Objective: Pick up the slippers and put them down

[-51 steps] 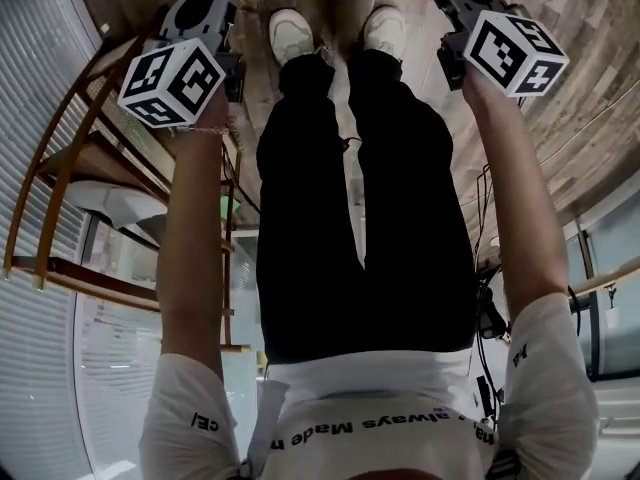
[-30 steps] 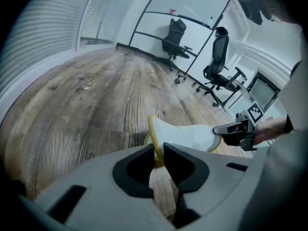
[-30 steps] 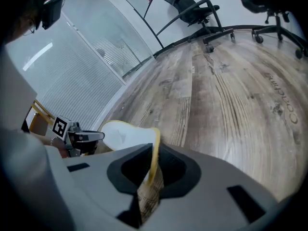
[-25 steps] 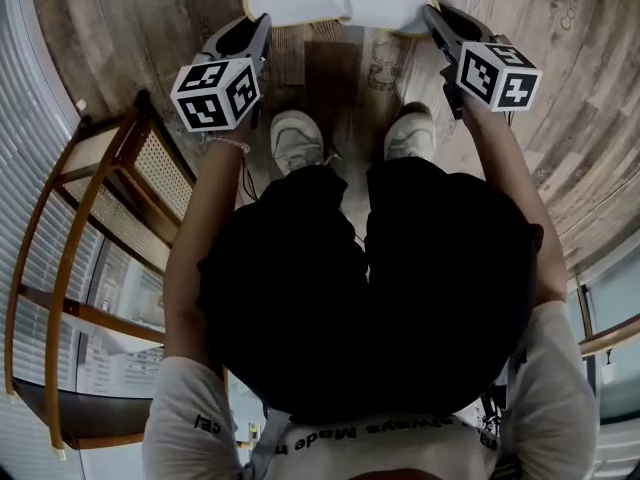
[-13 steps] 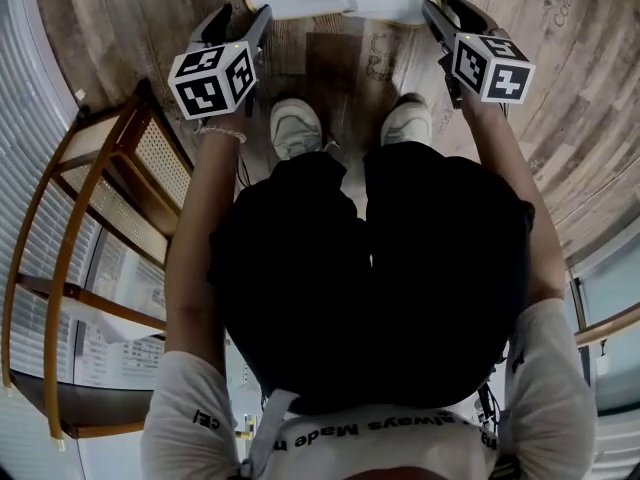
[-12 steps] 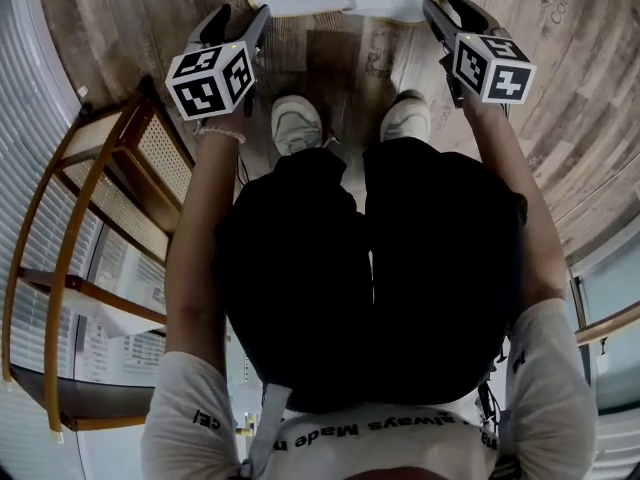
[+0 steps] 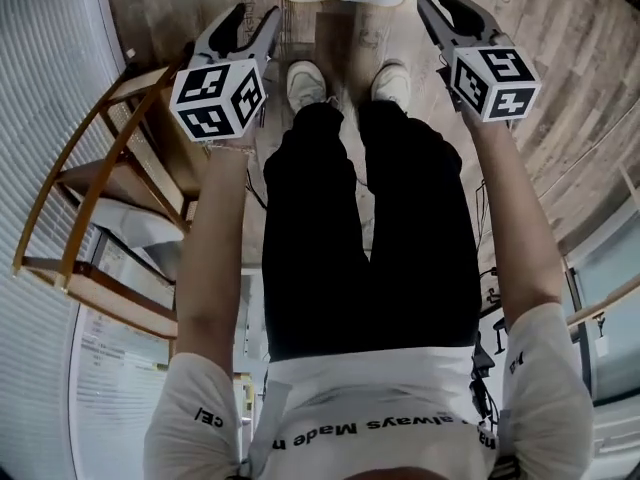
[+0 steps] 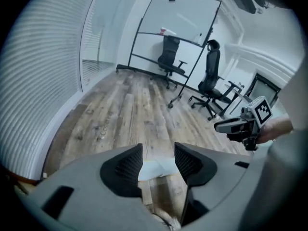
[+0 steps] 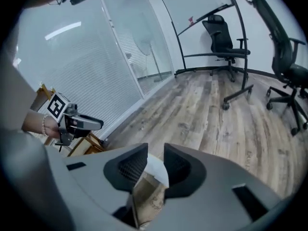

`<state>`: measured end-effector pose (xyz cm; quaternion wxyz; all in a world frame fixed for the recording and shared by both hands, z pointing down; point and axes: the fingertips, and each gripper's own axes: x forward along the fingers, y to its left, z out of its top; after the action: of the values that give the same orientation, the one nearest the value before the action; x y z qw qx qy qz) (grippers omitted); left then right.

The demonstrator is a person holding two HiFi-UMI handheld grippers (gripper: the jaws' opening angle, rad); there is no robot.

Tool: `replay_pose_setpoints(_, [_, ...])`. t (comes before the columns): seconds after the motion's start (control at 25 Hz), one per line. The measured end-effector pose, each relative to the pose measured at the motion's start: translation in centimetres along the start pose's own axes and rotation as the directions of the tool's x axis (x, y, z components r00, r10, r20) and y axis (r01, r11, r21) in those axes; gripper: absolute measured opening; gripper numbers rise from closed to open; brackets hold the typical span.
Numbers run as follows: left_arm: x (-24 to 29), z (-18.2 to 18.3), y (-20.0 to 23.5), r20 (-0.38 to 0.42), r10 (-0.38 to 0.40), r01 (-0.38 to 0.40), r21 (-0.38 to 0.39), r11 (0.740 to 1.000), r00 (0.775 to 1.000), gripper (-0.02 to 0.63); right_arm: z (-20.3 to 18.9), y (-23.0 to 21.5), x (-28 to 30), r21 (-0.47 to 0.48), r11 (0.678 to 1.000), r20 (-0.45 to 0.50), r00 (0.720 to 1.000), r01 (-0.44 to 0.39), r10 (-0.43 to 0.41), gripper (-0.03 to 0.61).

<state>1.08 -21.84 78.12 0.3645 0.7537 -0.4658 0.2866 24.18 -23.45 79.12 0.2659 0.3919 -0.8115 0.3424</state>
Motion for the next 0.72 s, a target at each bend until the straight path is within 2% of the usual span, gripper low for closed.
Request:
replay_pose_setpoints(0.24, [-12.0, 10.7, -5.5, 0.144, -0.021, 0.016, 0.034, 0.999, 0.989, 0.125, 12.3, 7.0, -10.3, -0.037, 0.999, 0.107, 0.994, -0.021, 0.025, 0.066])
replay_pose_setpoints(0.4, [-20.5, 17.5, -8.9, 0.251, -0.039, 0.028, 0.046, 0.999, 0.967, 0.084, 19.9, 11.7, -17.1, -0.081, 0.996, 0.188, 0.981, -0.036, 0.051, 0.052])
replay_pose_setpoints(0.6, [-29.5, 22.7, -12.1, 0.327, -0.059, 0.034, 0.08, 0.996, 0.943, 0.05, 27.0, 17.2, -24.4, -0.139, 0.989, 0.249, 0.965, -0.053, 0.087, 0.041])
replay_pose_setpoints(0.72, [-34.7, 25.7, -13.8, 0.379, -0.075, 0.037, 0.107, 0.994, 0.922, 0.032, 30.6, 20.3, -28.5, -0.206, 0.978, 0.273, 0.957, -0.044, 0.101, 0.038])
